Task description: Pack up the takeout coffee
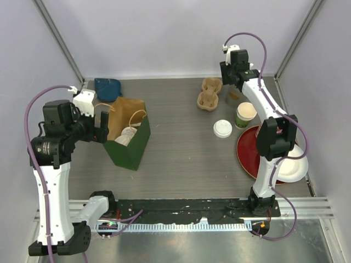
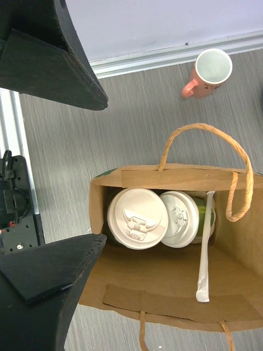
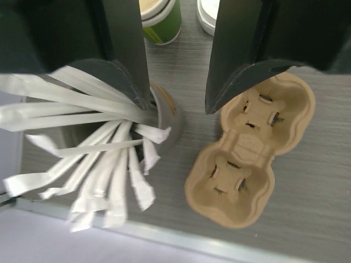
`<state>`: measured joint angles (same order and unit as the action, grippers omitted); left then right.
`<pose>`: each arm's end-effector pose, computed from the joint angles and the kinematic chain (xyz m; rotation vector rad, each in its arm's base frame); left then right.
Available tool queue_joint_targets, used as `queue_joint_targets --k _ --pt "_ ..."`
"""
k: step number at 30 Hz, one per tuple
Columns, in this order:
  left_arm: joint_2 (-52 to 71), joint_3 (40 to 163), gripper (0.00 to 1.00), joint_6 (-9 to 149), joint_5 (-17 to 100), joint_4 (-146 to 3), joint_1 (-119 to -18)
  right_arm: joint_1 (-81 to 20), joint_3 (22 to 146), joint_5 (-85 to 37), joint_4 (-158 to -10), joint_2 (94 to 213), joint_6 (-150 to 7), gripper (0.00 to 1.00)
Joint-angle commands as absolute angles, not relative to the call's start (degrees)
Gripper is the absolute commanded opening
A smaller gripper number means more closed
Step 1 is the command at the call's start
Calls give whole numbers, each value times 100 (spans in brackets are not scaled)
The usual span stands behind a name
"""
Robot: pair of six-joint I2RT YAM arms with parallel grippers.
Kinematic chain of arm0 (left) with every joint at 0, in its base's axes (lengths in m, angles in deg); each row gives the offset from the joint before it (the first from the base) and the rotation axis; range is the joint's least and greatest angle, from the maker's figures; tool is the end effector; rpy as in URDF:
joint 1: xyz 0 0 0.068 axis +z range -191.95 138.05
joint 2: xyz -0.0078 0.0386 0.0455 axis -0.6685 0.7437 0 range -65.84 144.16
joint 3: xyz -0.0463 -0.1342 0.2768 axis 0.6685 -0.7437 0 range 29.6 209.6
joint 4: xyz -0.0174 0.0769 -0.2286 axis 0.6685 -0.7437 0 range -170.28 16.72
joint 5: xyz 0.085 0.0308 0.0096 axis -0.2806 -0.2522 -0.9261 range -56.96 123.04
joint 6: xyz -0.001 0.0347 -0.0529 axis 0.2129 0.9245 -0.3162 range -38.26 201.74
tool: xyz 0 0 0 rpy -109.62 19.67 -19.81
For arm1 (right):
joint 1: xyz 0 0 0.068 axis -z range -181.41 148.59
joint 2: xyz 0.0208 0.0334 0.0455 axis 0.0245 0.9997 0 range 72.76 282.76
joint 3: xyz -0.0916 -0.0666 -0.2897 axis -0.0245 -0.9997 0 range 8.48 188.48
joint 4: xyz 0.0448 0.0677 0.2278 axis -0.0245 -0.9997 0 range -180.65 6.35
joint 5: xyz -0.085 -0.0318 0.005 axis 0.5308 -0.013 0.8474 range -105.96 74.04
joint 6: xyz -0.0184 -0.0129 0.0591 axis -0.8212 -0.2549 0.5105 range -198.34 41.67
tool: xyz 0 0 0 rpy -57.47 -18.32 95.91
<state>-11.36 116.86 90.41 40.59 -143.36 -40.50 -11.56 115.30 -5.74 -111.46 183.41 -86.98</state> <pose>0.0969 -0.0040 0.4580 0.2116 2.2055 -0.0488 0.4525 0.0723 0.3783 -0.2413 2.1043 -0.1735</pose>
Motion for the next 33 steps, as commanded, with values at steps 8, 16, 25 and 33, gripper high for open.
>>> queue_joint_targets --k 8,16,25,33 --pt "-1091 11626 100 9159 4226 -14210 -4072 -1178 12150 206 -10580 19114 -8879 42" --pt "-1100 11582 100 9176 4367 -14262 -4072 -1178 12335 311 -10527 19413 -9011 27" --pt "-1117 11555 100 9211 4403 -14280 -4063 -1318 11931 627 -10589 18878 -9292 5" --pt "-1161 11590 100 9238 4403 -14306 -4063 -1318 11948 645 -10781 18622 -9398 14"
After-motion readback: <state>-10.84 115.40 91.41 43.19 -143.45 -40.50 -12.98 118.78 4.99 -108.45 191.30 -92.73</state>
